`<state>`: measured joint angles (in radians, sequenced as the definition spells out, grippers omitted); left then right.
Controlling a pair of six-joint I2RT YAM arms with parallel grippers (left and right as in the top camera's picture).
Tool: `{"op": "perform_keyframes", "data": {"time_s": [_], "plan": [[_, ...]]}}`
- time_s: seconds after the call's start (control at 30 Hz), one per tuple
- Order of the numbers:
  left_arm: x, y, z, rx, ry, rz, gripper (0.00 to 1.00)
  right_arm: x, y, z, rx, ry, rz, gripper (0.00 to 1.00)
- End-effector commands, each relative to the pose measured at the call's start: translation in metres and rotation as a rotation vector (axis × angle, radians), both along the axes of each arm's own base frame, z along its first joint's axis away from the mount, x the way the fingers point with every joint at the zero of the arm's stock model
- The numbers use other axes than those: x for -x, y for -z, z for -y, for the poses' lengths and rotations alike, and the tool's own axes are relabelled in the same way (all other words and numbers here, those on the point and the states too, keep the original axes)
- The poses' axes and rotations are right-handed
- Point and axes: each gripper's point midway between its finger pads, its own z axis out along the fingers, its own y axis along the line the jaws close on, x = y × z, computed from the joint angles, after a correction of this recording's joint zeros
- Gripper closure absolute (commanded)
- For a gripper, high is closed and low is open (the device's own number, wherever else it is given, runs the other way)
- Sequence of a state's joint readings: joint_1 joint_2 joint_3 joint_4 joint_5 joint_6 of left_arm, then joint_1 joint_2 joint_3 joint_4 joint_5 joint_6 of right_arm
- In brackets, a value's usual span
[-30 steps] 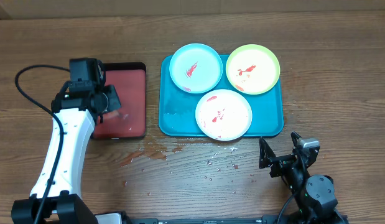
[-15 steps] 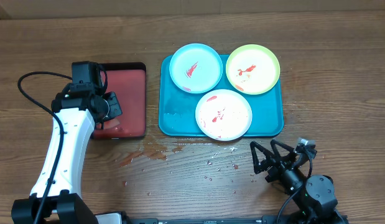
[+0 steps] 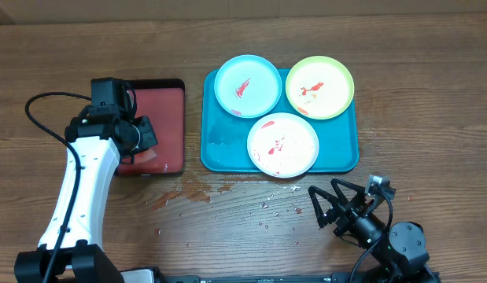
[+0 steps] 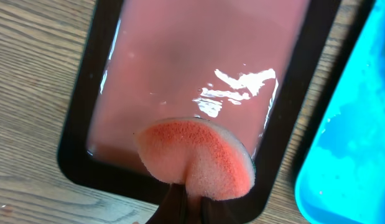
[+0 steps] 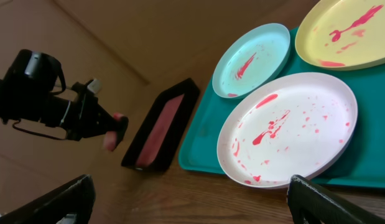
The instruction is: Clean dirty plates on tray and stack at the side
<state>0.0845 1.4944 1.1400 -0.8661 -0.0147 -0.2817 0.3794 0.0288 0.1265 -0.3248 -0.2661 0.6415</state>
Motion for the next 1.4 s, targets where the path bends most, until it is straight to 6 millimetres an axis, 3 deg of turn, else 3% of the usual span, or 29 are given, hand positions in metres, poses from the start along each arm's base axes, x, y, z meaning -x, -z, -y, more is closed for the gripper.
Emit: {"op": "perform_keyframes", "data": {"time_s": [0.0, 0.23, 0.43, 0.6, 0.73, 0.83, 1.0, 1.13, 1.23, 1.37], "plan": [[-0.011, -0.014, 0.015, 0.035, 0.049, 0.043, 0.96, 0.0, -0.025, -0.002, 0.066, -0.027, 0.076, 0.0], [-0.043, -0.062, 0.051, 0.018, 0.184, 0.188, 0.96, -0.026, -0.032, -0.012, 0.269, -0.079, 0.02, 0.0], [-0.073, -0.105, 0.097, 0.086, 0.305, 0.366, 0.96, -0.073, -0.035, -0.028, 0.473, -0.154, -0.056, 0.0], [-0.099, -0.112, 0.132, 0.103, 0.37, 0.466, 0.96, -0.12, -0.018, -0.034, 0.567, -0.135, -0.203, 0.11], [-0.125, -0.092, 0.165, 0.137, 0.401, 0.495, 0.96, -0.155, -0.001, -0.039, 0.625, -0.116, -0.296, 0.23], [-0.14, -0.07, 0.192, 0.17, 0.447, 0.5, 0.96, -0.172, 0.005, -0.041, 0.646, -0.099, -0.315, 0.31], [-0.162, -0.03, 0.228, 0.215, 0.453, 0.501, 0.96, -0.194, 0.012, -0.044, 0.649, -0.079, -0.303, 0.54], [-0.177, 0.001, 0.244, 0.263, 0.414, 0.501, 0.96, -0.202, 0.021, -0.048, 0.646, -0.078, -0.298, 0.72], [-0.184, 0.019, 0.252, 0.281, 0.401, 0.506, 0.96, -0.207, 0.031, -0.05, 0.649, -0.081, -0.306, 0.8], [-0.196, 0.029, 0.254, 0.283, 0.392, 0.546, 0.96, -0.213, 0.048, -0.052, 0.656, -0.086, -0.326, 0.83]]}}
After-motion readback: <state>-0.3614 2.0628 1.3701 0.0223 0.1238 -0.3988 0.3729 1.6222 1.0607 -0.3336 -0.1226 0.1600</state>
